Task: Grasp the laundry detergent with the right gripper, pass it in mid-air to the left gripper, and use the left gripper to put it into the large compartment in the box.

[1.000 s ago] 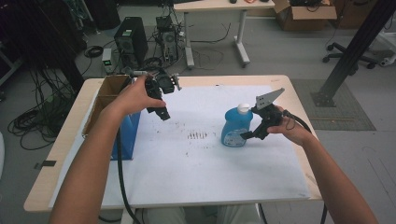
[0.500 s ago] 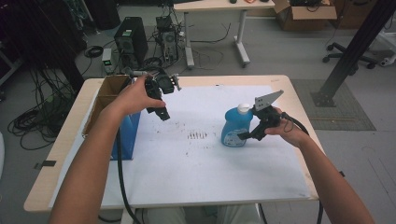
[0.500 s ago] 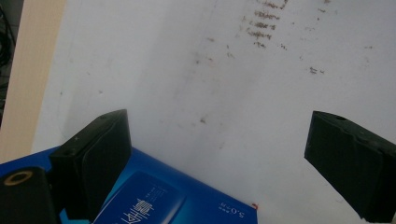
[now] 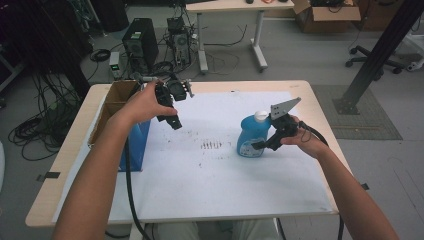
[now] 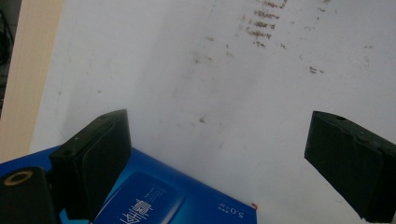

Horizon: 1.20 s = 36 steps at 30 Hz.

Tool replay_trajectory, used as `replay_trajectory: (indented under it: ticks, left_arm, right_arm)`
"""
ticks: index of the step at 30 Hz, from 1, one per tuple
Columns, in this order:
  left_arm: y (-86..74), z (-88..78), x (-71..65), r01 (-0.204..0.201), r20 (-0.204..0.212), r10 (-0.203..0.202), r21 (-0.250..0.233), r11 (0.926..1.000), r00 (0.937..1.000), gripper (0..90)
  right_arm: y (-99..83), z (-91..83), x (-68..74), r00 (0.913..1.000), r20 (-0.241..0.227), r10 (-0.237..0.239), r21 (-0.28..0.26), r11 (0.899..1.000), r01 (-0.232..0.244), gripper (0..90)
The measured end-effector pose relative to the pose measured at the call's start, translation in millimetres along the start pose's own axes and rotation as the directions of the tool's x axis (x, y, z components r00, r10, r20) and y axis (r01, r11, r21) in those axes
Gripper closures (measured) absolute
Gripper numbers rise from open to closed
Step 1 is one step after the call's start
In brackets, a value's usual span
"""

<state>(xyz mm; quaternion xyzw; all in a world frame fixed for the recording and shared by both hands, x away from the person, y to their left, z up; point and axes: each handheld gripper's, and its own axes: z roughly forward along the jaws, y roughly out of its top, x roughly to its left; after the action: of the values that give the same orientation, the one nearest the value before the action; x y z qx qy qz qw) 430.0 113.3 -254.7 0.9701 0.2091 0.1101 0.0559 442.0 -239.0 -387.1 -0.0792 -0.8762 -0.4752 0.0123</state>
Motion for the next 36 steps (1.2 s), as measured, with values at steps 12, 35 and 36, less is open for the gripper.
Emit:
replay_trajectory:
  ticks: [12,35,36]
  left_arm:
    - [-0.1,0.5,-0.1,-0.002,0.001,0.002,-0.002,1.0,1.0,7.8]
    - [0.1,0.3,-0.1,-0.001,-0.002,0.001,-0.001,1.0,1.0,7.7]
    - [0.0,0.3,-0.4,0.003,-0.002,-0.003,-0.001,1.0,1.0,7.7]
  right_arm:
    - [0.4,-0.3,-0.7,1.0,0.003,-0.006,0.001,1.0,0.006,22.6]
    - [1.8,-1.3,-0.1,0.9985,0.018,-0.052,0.02,0.998,0.052,42.2]
    - [1.4,-1.4,0.0,0.9987,0.019,-0.047,0.017,0.999,0.047,42.3]
